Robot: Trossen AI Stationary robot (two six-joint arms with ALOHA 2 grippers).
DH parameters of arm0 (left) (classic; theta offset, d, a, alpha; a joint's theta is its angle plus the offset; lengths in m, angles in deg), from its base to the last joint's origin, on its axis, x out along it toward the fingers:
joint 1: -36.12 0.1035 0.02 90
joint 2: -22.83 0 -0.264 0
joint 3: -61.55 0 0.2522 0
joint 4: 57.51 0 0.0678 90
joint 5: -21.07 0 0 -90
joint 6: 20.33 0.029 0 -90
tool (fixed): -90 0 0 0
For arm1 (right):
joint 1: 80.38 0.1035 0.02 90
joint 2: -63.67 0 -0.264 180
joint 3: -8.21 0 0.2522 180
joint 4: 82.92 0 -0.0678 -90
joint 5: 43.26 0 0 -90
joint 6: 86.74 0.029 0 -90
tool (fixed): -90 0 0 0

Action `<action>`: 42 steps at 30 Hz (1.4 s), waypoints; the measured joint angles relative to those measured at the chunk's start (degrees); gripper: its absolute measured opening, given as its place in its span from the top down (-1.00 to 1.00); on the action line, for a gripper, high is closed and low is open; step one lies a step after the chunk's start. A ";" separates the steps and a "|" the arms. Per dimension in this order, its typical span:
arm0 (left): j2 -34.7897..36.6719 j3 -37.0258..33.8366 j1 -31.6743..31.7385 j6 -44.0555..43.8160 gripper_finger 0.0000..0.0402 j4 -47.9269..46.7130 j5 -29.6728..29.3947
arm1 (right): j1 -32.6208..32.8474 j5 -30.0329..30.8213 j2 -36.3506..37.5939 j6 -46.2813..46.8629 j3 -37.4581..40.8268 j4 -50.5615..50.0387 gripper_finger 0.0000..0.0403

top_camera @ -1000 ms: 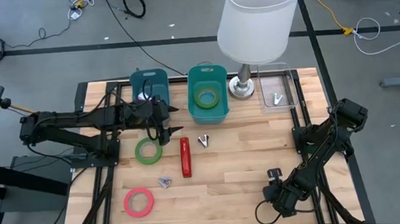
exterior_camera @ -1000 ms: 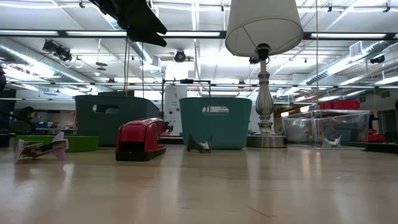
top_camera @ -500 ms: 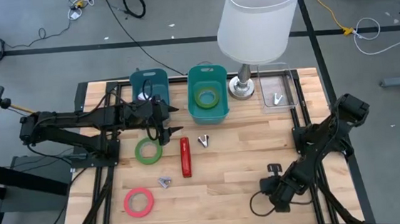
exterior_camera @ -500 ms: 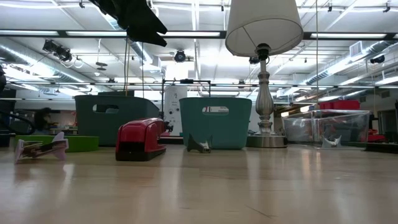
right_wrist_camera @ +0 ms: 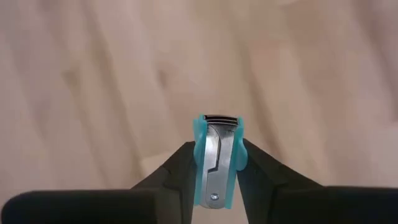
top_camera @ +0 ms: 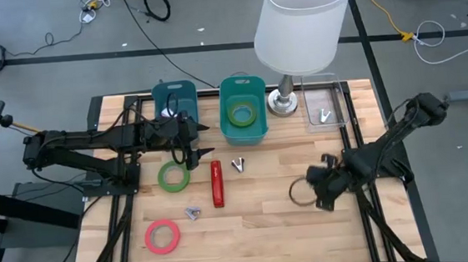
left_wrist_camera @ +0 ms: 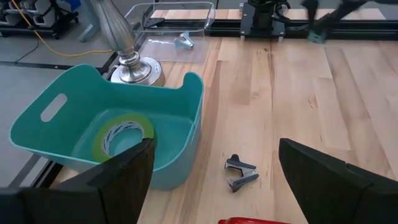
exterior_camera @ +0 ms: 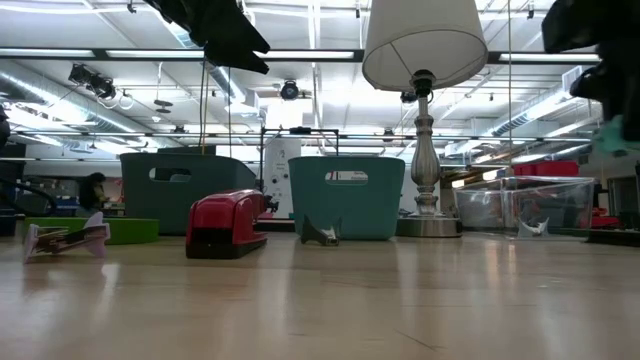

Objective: Pick and place Stapler, Stapler remover, tape
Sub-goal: Put the blue staple remover into the transparent bin

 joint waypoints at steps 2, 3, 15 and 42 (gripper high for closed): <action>0.00 0.00 0.00 -0.01 -0.71 0.01 0.00 | -2.39 0.73 2.52 -0.03 0.00 -3.48 0.50; 0.00 0.00 0.00 0.00 -0.71 0.00 0.00 | -3.74 1.55 3.70 -0.38 0.00 -4.88 0.50; 0.00 0.00 0.00 0.00 -0.71 0.05 0.00 | -16.12 4.23 10.42 -7.30 0.00 -8.96 0.49; 0.00 0.00 0.00 0.00 -0.71 0.04 0.02 | -50.57 18.86 10.19 -27.49 0.00 -8.61 0.51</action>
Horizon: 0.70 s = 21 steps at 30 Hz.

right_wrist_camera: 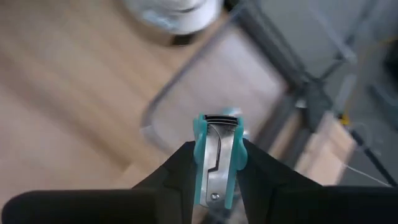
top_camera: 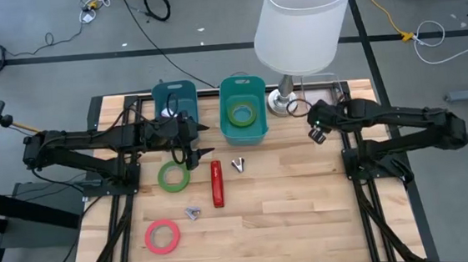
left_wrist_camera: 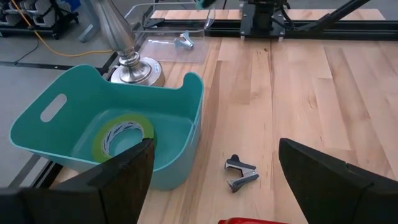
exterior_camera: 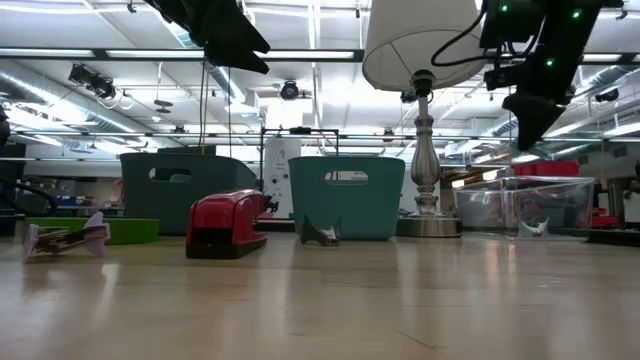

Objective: Pick and place Stapler, Stapler remover, tape
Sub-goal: Put the blue staple remover into the transparent bin

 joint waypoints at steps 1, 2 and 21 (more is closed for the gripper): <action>0.00 0.00 0.00 0.00 -0.71 0.00 0.00 | -0.93 1.30 0.01 0.00 0.00 0.09 0.51; 0.00 0.00 0.00 0.00 -0.71 0.00 0.00 | -1.80 2.64 0.00 -0.01 0.00 0.24 0.51; 0.00 0.00 0.00 -0.04 -0.71 0.00 0.00 | -10.90 8.46 -0.01 -4.49 0.00 6.76 0.45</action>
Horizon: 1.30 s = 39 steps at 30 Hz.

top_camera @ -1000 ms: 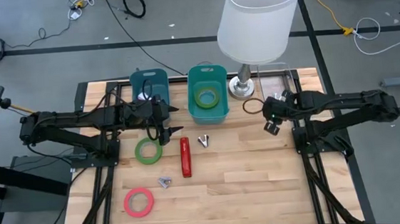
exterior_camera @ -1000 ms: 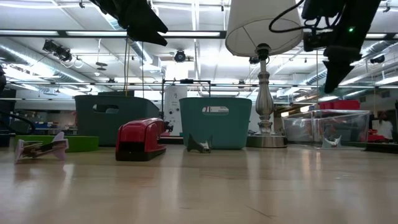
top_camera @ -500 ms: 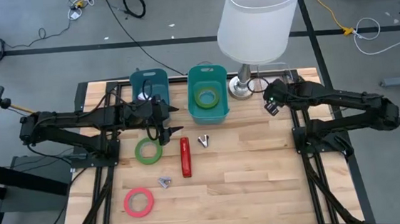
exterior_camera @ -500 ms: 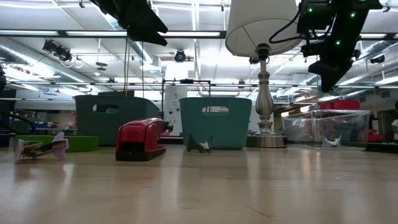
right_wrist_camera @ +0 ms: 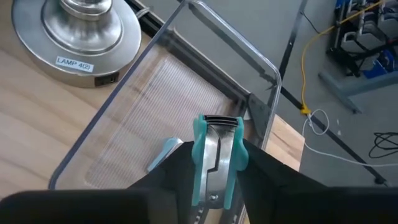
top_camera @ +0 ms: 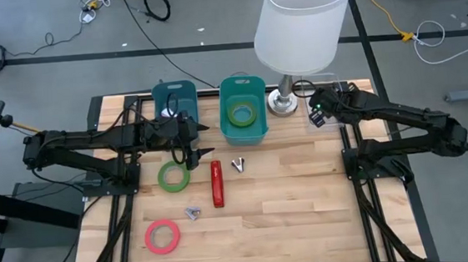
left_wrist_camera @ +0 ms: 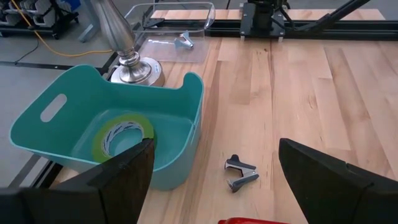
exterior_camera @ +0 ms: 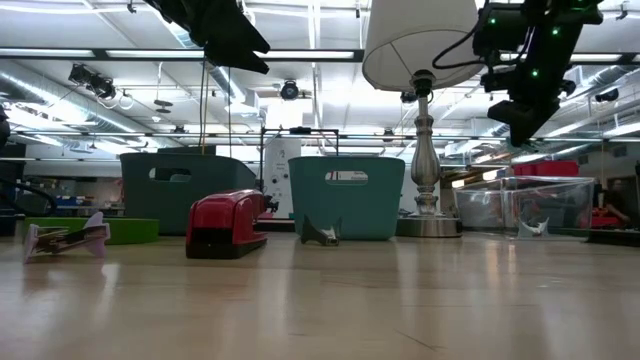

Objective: Pick and place Stapler, Stapler remover, tape
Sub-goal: Put the blue staple remover into the transparent bin, then put the red stapler into the blue bin

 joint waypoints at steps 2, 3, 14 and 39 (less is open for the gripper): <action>0.00 0.00 0.00 0.00 -0.71 -0.02 0.00 | -0.40 0.00 0.02 0.00 0.00 0.00 0.41; 0.00 0.00 0.00 0.00 -0.71 -0.02 0.00 | -0.60 0.00 0.02 0.00 0.00 0.04 0.38; 0.00 0.00 0.00 0.00 -0.71 0.00 0.00 | -1.91 -2.81 0.02 -1.68 0.00 2.03 -0.09; 0.00 0.00 0.00 0.01 -0.71 -0.01 0.00 | -1.94 -18.92 2.27 -9.08 0.00 11.28 -0.34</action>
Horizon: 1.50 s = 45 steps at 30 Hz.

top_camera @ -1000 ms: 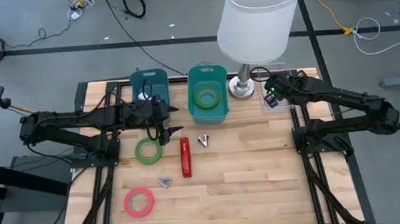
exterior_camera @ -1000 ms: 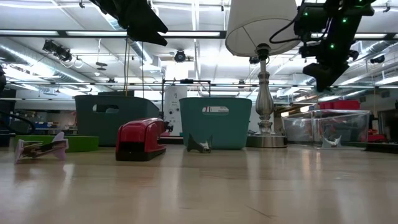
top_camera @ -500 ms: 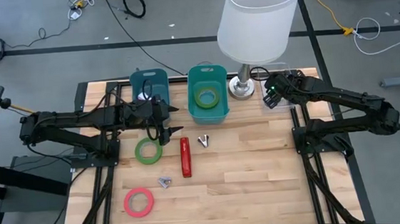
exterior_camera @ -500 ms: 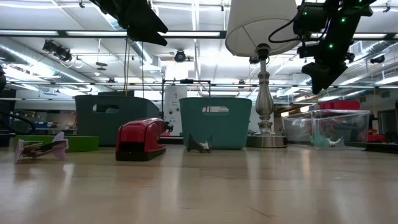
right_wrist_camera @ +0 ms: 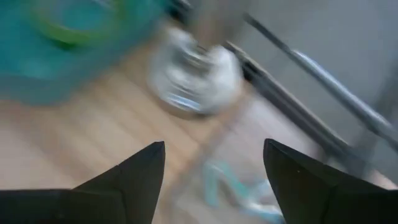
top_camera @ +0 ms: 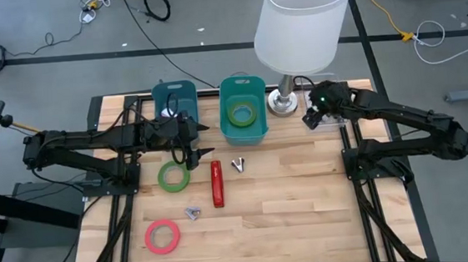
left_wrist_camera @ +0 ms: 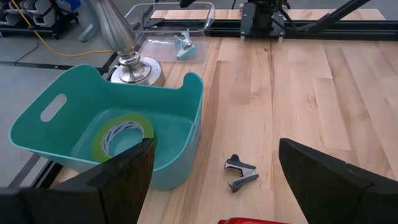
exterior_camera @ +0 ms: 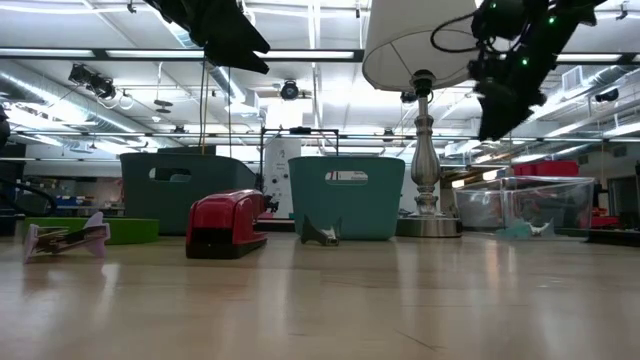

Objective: Pick and place Stapler, Stapler remover, tape
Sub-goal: Put the red stapler into the blue bin

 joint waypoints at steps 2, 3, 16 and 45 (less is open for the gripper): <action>0.00 0.00 0.00 -0.01 -0.71 -0.01 0.00 | 0.03 -6.29 0.95 -1.86 0.00 3.10 -0.33; 0.00 0.00 0.00 -0.01 -0.71 0.01 0.00 | 0.03 -9.03 1.41 -2.73 0.00 4.44 -0.32; 0.00 0.00 0.00 0.03 -0.71 -0.06 0.00 | 7.47 -19.62 4.06 -0.06 -0.02 7.65 -0.20; -1.59 -0.05 -8.42 -9.51 -0.71 -0.41 2.60 | 36.09 -3.17 3.95 14.48 -0.02 16.11 -0.19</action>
